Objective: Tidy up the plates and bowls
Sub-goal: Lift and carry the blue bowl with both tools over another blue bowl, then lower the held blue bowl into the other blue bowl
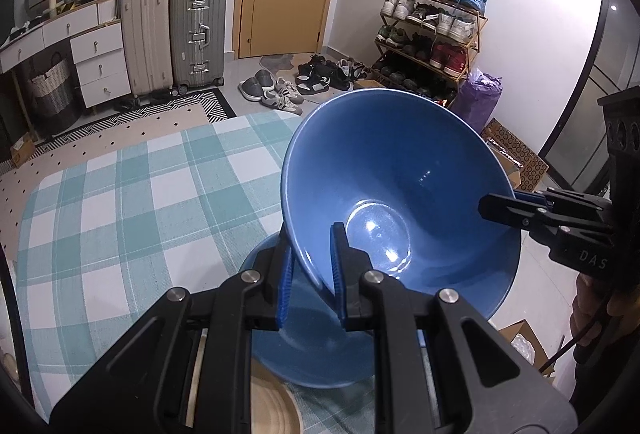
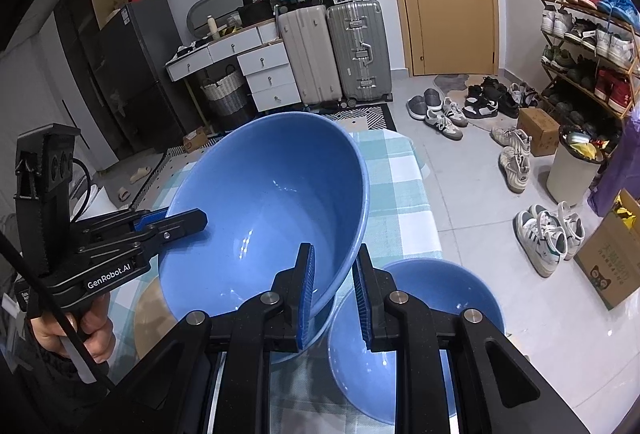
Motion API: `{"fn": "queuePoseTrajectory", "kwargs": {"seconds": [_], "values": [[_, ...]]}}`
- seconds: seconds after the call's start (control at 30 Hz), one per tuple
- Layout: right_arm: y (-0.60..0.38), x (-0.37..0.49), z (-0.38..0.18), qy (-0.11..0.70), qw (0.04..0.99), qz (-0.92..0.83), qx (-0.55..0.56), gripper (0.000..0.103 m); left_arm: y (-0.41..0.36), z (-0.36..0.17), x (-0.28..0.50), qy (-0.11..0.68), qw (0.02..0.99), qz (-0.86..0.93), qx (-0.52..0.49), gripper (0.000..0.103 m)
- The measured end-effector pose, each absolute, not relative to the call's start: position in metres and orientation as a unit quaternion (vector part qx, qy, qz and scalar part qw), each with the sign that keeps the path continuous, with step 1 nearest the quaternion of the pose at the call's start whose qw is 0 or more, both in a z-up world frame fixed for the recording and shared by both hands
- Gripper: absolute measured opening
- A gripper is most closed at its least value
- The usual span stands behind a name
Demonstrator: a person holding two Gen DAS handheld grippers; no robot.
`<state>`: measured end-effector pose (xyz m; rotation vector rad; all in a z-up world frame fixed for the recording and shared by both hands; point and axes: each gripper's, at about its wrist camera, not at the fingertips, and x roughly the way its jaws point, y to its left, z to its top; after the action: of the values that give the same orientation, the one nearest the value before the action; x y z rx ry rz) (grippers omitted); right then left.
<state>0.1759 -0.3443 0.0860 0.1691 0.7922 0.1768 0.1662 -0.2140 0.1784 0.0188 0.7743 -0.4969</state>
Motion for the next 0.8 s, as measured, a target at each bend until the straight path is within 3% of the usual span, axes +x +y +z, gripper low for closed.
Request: {"fn": "queuePoseTrajectory", "kwargs": {"seconds": [0.8], "values": [[-0.325, 0.180, 0.042, 0.420, 0.898, 0.102, 0.086, 0.020, -0.185, 0.124, 0.175, 0.403, 0.886, -0.229, 0.001, 0.013]]}}
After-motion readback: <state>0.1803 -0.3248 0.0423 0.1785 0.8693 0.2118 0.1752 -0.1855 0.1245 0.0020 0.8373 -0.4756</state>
